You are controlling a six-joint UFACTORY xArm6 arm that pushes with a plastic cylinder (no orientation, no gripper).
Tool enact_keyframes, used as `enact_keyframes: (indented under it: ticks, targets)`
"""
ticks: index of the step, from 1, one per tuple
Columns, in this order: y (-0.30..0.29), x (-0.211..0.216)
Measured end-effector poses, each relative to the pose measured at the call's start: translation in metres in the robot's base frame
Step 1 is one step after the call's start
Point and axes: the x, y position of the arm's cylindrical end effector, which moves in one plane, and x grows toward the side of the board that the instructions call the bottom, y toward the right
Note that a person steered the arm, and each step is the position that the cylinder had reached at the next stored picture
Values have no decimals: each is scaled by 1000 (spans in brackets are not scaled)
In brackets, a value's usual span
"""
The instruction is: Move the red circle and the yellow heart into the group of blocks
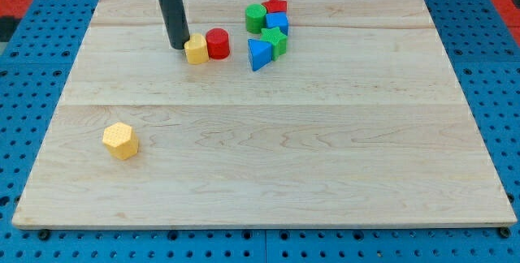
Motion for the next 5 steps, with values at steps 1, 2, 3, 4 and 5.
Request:
enact_keyframes:
  ticks: [1, 2, 3, 4, 5]
  targets:
    - [3, -4]
    - [3, -5]
    - [16, -5]
    - [35, -3]
    - [30, -2]
